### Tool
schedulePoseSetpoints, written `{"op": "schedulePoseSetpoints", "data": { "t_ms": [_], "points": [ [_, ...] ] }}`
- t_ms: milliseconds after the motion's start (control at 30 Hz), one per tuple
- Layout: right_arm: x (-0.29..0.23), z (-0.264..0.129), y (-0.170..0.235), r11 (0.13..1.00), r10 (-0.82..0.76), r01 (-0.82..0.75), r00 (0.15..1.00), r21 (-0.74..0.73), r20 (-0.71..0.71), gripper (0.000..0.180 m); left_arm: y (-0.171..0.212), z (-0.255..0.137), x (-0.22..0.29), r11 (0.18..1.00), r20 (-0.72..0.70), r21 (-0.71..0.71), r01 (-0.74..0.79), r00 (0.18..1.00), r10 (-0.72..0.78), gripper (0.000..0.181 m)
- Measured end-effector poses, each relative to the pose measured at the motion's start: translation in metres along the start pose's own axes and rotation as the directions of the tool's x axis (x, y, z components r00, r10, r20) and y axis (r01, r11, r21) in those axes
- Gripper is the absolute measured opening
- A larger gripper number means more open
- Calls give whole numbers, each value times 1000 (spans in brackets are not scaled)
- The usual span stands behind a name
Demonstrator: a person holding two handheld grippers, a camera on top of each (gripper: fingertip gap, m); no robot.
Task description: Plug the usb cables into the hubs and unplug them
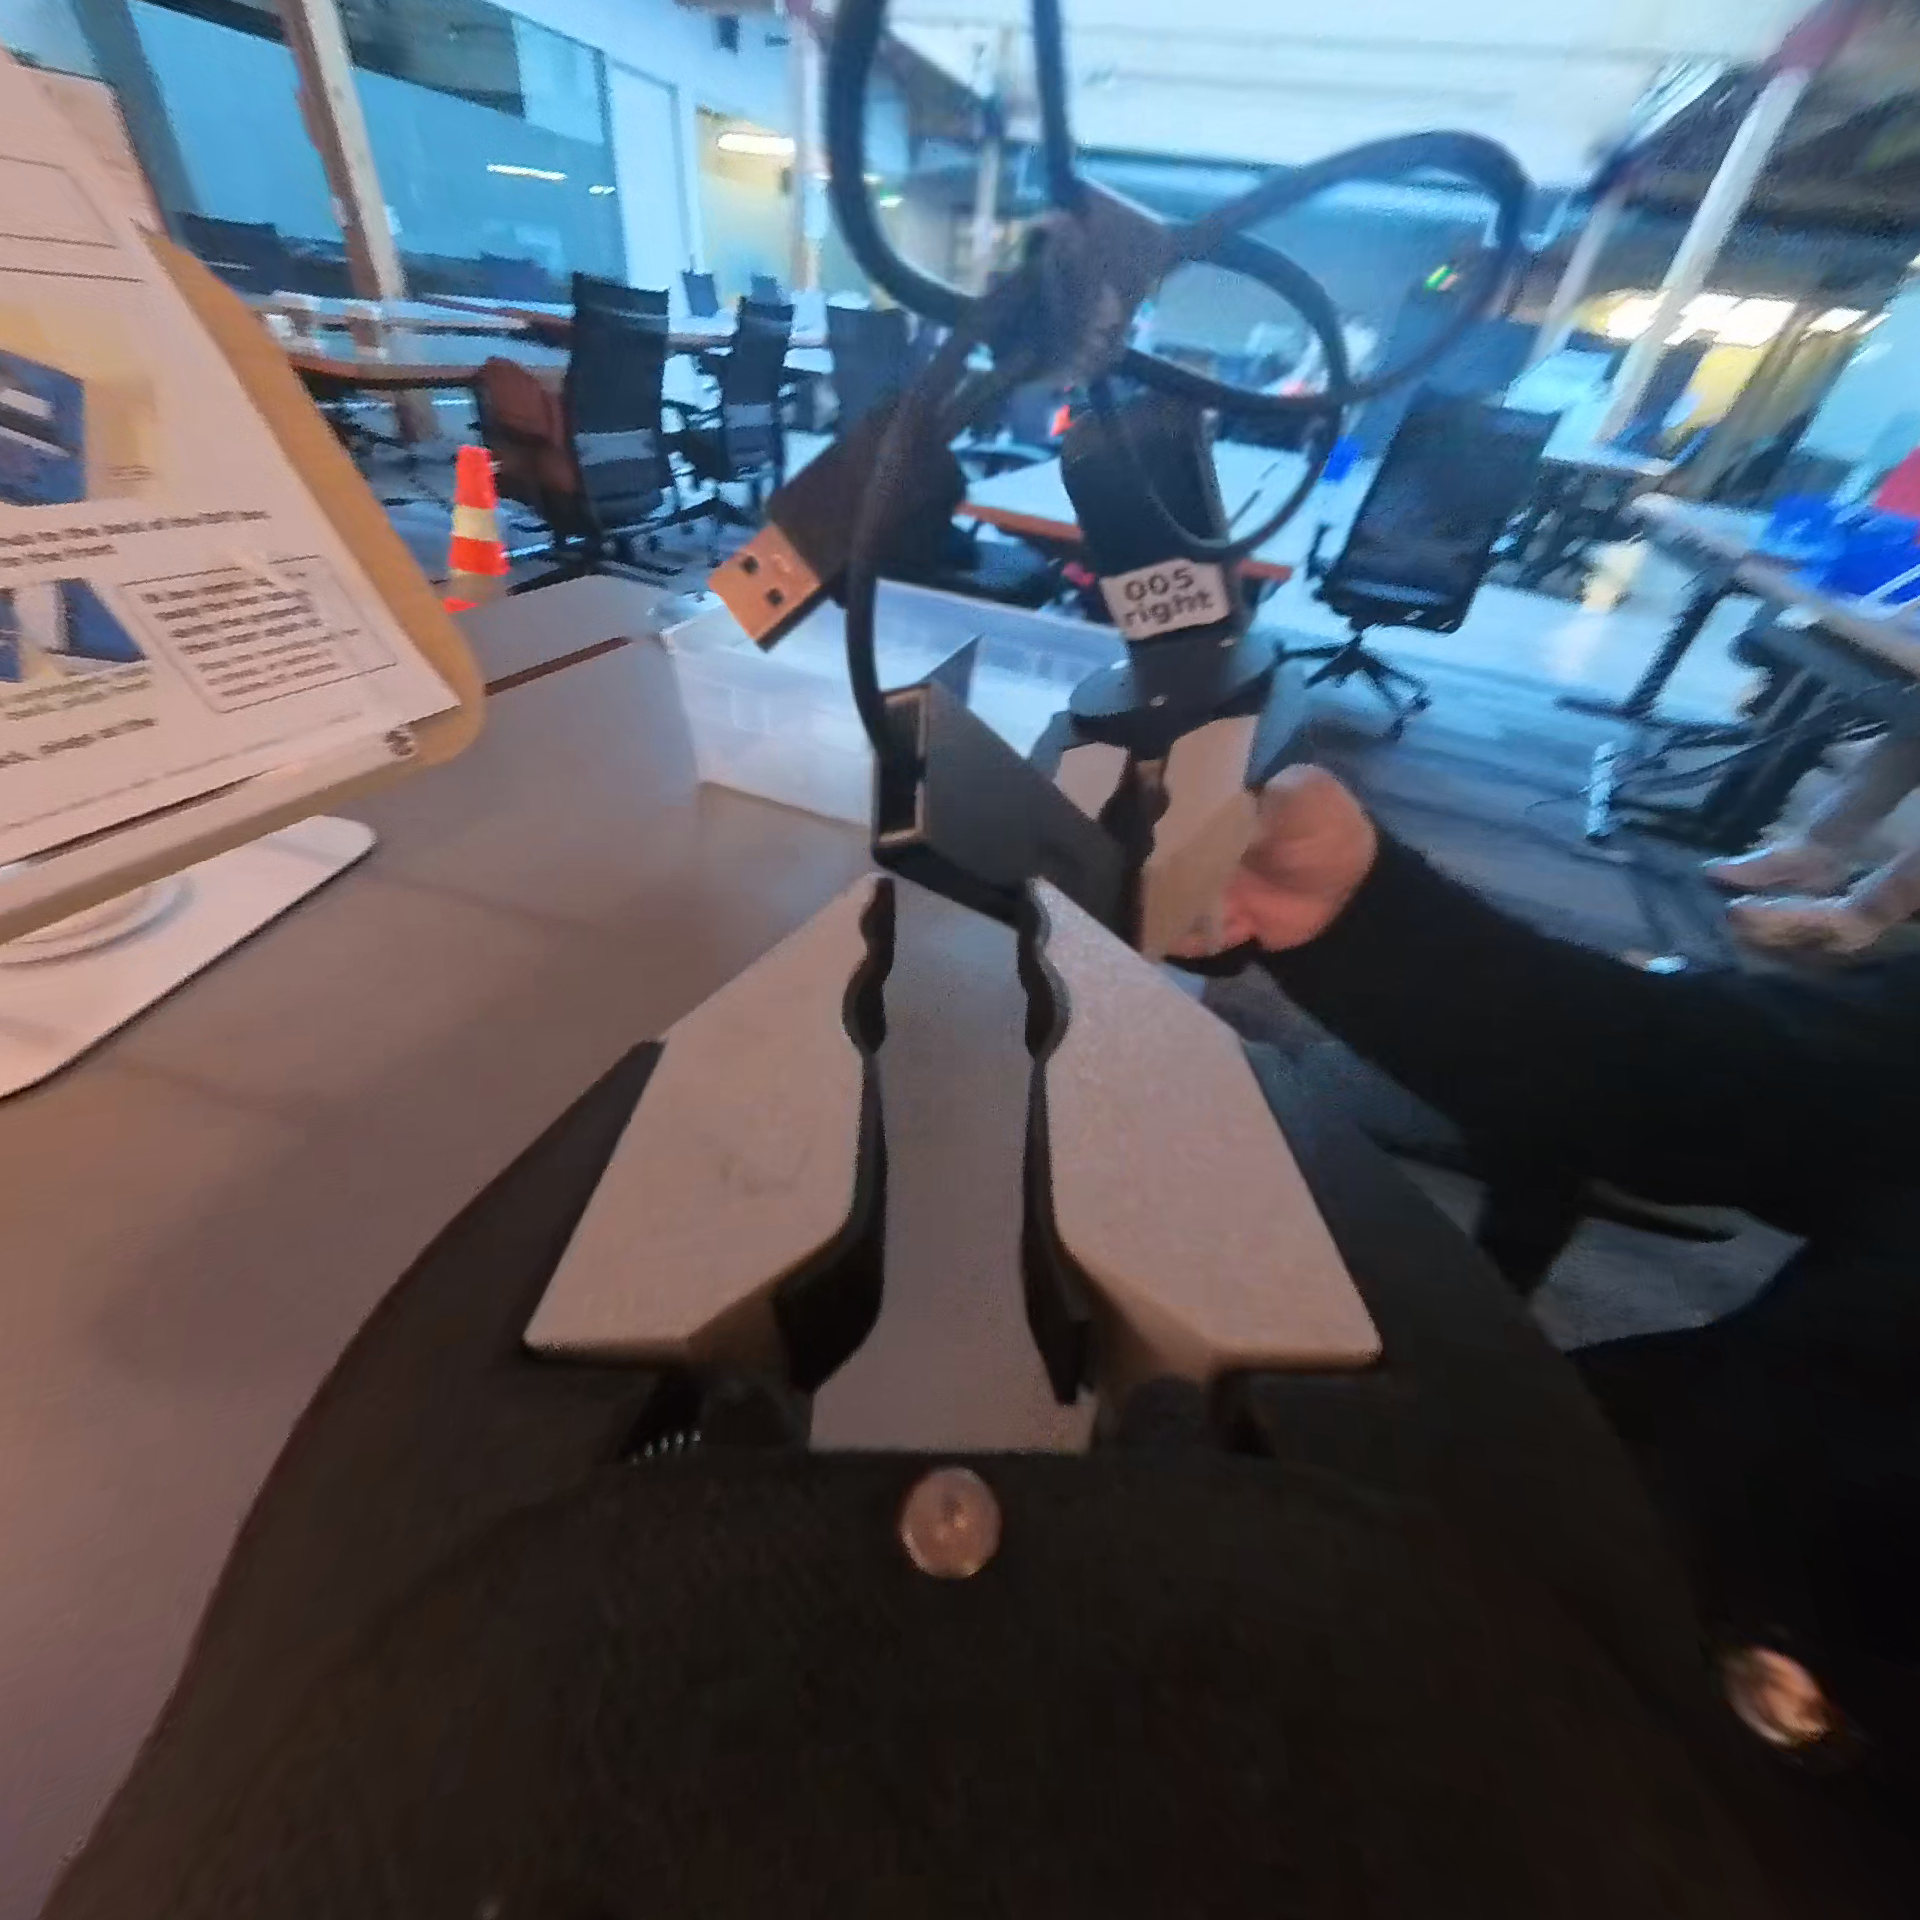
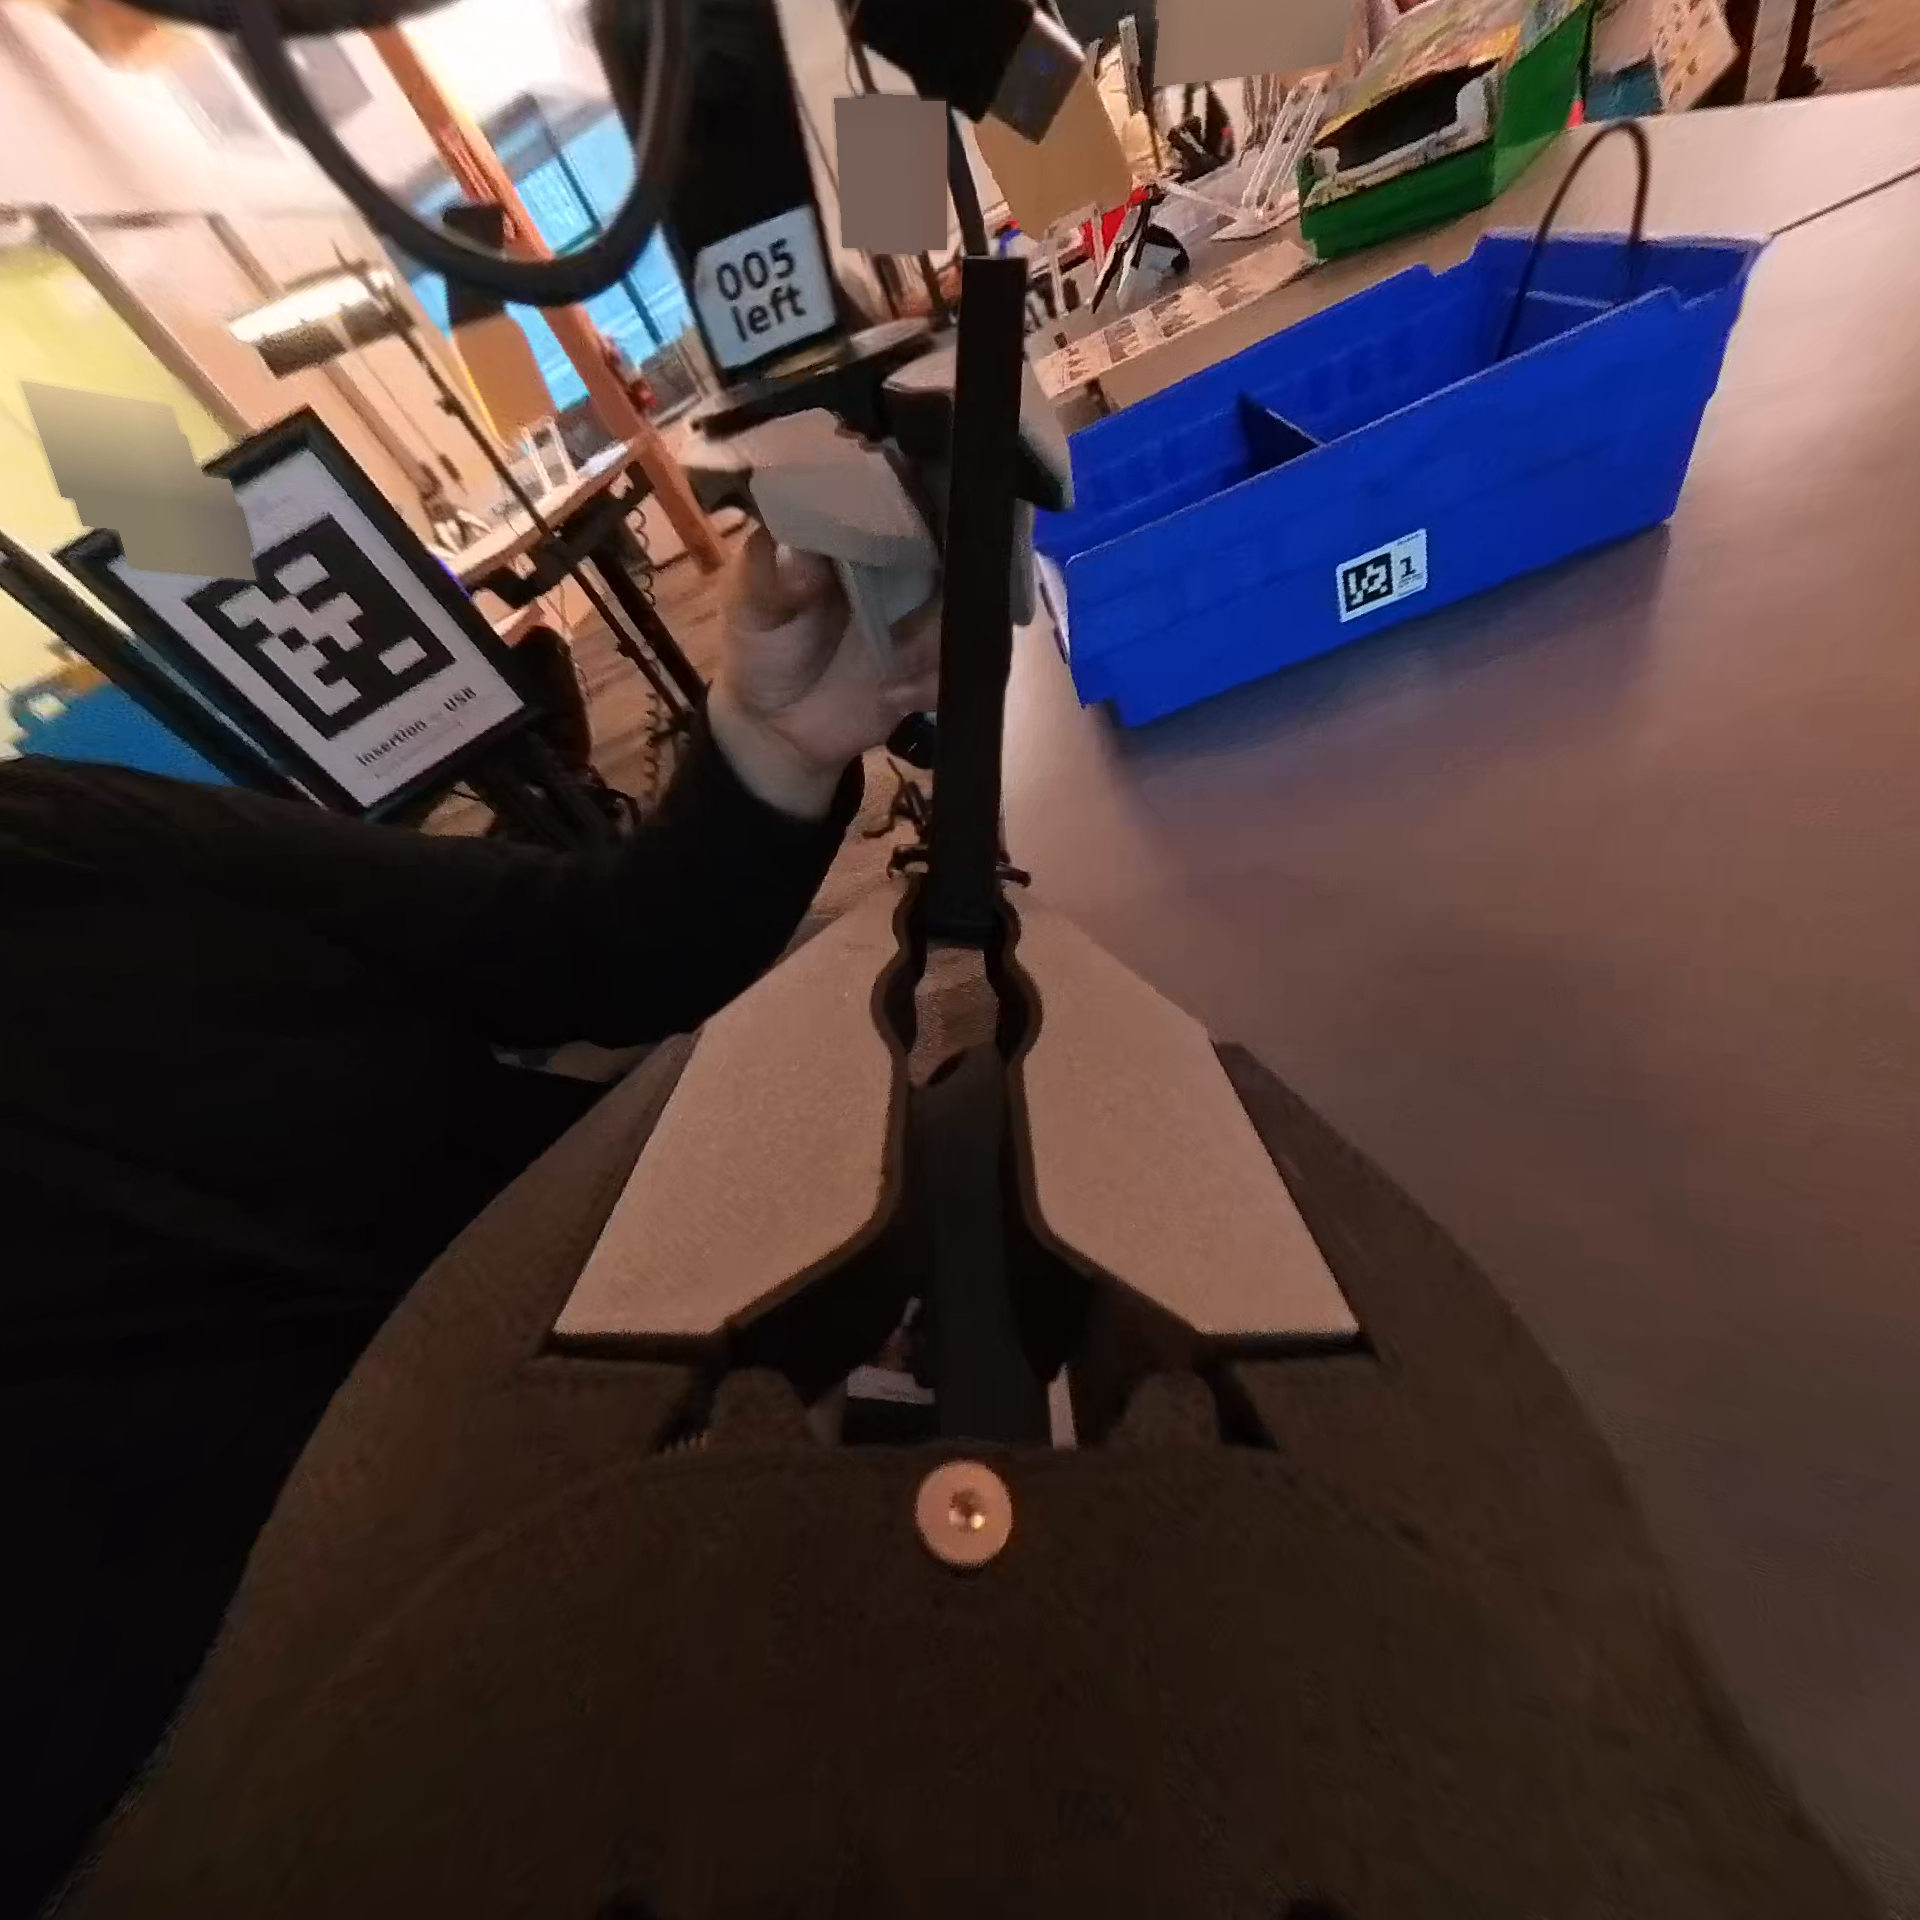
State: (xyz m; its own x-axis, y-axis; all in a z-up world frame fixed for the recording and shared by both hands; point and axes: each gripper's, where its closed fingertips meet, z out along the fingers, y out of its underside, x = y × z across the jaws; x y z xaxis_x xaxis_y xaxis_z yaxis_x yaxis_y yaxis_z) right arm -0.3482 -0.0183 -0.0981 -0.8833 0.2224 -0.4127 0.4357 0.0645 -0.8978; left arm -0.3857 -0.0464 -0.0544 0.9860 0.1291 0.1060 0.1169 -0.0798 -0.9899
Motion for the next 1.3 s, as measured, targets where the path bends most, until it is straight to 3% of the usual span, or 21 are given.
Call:
{"op": "schedulePoseSetpoints", "data": {
  "t_ms": [133,267,333,400,467,567,700,833,900,1000,1067,1167,1267,1300],
  "points": [
    [-1,-5,-7,990,122,-128,988,60,96,8,6,-16,-23,980,164,-114,-162,970,179,44],
    [-6,-12,-8,984,160,-169,977,53,142,7,11,-35,-4,891,102,-204,-406,896,432,68],
    [-11,-11,-5,981,185,-193,966,30,180,7,11,-41,-1,797,135,-252,-549,796,590,58],
    [-19,-10,-2,973,227,-232,944,-5,238,8,12,-45,-9,657,196,-349,-668,634,748,37],
    [-21,-9,2,962,268,-270,924,-31,274,8,22,-41,-5,533,151,-410,-740,522,840,38],
    [-14,-7,8,949,314,-312,911,-53,269,8,41,-30,4,455,55,-463,-761,487,871,48],
    [-11,-4,16,930,366,-356,880,-88,302,8,32,-22,3,395,102,-466,-792,395,913,64],
    [-19,3,25,912,411,-382,835,-151,367,8,38,-12,4,135,79,-500,-855,110,991,61],
    [-24,7,30,902,432,-389,809,-188,399,9,45,-3,10,59,55,-487,-872,37,998,48],
    [-23,13,37,888,461,-402,785,-224,414,9,56,10,19,18,12,-460,-888,14,1000,25],
    [-19,13,34,882,471,-426,774,-203,422,9,60,10,12,-7,-23,-501,-866,6,1000,20],
    [-11,2,12,893,436,-442,797,-88,419,8,54,3,0,86,10,-543,-835,96,995,8],
    [5,-9,8,944,325,-330,918,-17,227,6,54,-11,-16,172,27,-581,-796,193,981,8],
    [9,-11,6,957,286,-289,944,-3,163,17,55,-15,-20,189,28,-592,-784,215,976,8]
  ]
}}
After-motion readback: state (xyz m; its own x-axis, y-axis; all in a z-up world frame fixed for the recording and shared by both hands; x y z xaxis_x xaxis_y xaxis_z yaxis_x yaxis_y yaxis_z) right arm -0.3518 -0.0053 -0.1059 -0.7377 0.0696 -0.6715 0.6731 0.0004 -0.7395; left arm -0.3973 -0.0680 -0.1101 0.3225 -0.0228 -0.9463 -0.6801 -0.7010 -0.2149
